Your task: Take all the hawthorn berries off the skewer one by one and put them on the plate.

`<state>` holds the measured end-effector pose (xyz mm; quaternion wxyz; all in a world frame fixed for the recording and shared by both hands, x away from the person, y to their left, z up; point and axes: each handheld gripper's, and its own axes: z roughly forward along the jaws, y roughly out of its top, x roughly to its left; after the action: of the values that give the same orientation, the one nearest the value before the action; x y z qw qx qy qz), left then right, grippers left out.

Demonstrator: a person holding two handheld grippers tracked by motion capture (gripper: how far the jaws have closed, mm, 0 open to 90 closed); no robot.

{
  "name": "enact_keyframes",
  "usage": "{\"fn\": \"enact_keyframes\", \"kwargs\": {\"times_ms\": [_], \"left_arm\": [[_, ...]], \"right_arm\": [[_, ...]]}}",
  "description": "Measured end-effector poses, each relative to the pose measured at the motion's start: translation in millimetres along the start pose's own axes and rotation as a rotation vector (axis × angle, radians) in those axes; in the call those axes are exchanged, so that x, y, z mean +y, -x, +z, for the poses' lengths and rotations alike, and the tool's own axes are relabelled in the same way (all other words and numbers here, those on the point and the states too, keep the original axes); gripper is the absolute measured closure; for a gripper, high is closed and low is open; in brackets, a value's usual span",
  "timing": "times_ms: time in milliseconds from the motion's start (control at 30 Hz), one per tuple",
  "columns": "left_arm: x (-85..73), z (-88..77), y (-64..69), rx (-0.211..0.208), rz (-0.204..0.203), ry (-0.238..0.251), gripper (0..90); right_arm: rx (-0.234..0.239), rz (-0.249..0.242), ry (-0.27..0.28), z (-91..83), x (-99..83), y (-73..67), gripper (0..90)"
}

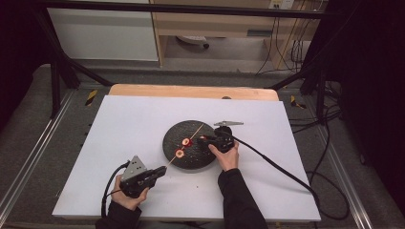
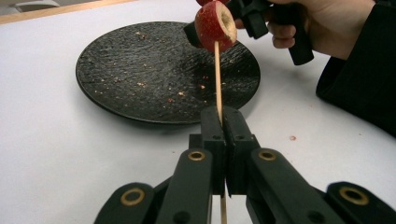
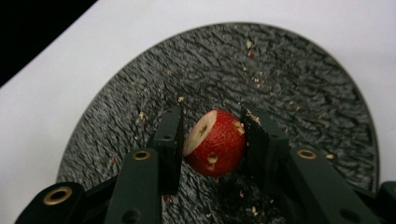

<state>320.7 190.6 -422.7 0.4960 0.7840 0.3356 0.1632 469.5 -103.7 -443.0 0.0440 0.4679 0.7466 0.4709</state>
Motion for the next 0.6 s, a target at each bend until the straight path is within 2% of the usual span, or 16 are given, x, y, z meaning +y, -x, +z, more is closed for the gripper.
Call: {"fn": "enact_keyframes", "kwargs": {"times_ms": [333, 467, 600], "left_arm": [[-0.3, 1.1, 0.6, -0.002, 0.003, -0.005, 88.4], [-0.4, 1.3, 0.9, -0.002, 0.003, -0.005, 88.4], [-0.3, 1.1, 1.0, -0.003, 0.004, -0.004, 88.4]], "right_arm": [[-0.008, -0.027, -0.033, 7.3, -8.5, -0.5, 60.3], [-0.007, -0.032, -0.031, 4.9, -7.0, -0.9, 55.2], [-0.003, -0.044, -0.007, -5.0, -1.8, -4.4, 47.9]]}}
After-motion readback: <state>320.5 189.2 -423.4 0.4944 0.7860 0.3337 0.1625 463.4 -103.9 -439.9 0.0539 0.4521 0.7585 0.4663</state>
